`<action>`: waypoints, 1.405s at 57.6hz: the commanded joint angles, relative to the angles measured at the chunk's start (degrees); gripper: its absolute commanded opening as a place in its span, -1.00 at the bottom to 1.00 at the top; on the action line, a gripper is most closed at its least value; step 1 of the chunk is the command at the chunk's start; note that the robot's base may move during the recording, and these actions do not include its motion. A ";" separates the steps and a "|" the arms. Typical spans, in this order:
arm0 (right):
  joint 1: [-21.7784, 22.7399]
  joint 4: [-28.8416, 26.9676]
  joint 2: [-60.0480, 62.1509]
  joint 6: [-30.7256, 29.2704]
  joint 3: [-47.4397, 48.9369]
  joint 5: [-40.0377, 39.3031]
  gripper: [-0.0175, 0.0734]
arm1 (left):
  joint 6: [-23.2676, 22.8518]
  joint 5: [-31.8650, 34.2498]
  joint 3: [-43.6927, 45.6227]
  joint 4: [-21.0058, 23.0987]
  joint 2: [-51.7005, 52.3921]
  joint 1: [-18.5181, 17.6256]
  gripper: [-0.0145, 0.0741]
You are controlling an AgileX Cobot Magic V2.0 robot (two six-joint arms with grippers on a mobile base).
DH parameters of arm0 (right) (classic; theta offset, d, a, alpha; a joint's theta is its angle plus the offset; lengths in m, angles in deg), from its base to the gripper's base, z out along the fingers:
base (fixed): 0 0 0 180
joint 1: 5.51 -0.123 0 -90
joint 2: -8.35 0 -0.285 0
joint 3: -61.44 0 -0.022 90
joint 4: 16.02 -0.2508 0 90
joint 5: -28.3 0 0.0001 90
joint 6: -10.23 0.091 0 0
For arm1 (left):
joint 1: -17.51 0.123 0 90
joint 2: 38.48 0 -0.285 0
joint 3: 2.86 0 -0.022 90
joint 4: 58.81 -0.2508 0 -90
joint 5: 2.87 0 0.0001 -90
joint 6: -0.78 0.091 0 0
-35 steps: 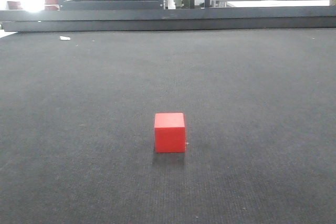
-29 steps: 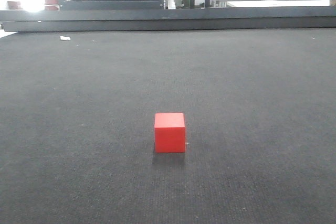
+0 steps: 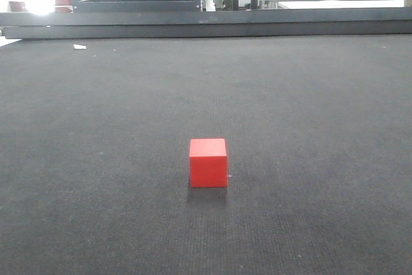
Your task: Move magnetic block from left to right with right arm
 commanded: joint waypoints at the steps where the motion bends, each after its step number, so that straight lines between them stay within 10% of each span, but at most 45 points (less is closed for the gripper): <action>1: 0.42 0.00 1.25 -0.29 0.06 -4.74 -0.49 | -0.21 5.27 -0.40 0.39 0.60 0.03 -0.94; 18: 0.42 -0.19 1.25 -0.17 0.60 -5.19 -0.49 | -0.21 5.27 -0.40 0.39 0.60 0.03 -0.94; 48: 0.42 -0.10 -13.09 -0.28 23.59 32.64 -0.49 | -0.21 5.27 -0.40 0.39 0.60 0.03 -0.94; 81: -4.99 -3.06 -46.98 8.57 37.93 48.56 -0.49 | -0.21 5.27 -0.40 0.39 0.60 0.03 -0.94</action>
